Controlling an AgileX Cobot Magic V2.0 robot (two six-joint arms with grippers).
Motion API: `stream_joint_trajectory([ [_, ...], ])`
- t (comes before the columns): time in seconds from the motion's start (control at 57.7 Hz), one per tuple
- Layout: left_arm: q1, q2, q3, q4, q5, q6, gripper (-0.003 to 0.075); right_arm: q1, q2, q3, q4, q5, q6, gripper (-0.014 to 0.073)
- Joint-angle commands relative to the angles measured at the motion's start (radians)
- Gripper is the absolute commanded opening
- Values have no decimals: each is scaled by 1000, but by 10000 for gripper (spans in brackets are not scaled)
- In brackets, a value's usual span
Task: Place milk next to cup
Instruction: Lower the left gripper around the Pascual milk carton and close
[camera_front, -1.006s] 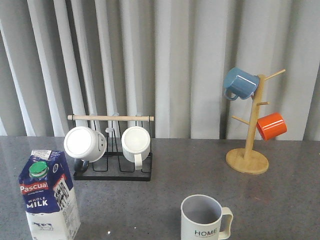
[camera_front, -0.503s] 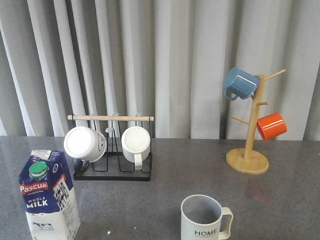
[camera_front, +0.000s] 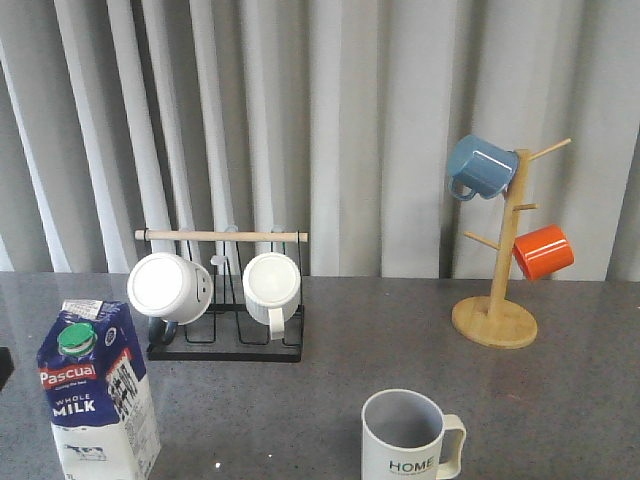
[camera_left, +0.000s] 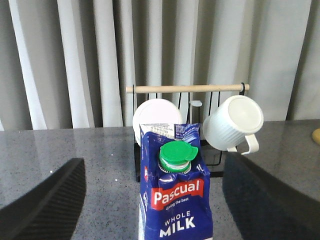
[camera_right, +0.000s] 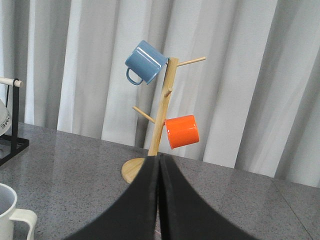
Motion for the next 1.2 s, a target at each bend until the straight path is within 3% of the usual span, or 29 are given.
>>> stream_joint_trajectory([
  [0.0, -4, 52, -36, -7, -114, -12, 589, -5, 2, -31, -5, -67, -4, -8],
  [0.121, -4, 128, -71, -7, -145, -13, 620, -5, 2, -31, -5, -67, -4, -8],
  [0.503, -38, 331, -268, -7, -133, -58, 617, -5, 2, -31, -5, -67, -4, -8],
  [1.179, -56, 519, -275, -8, -125, -91, 607, -5, 2, -31, -5, -68, -4, -8],
])
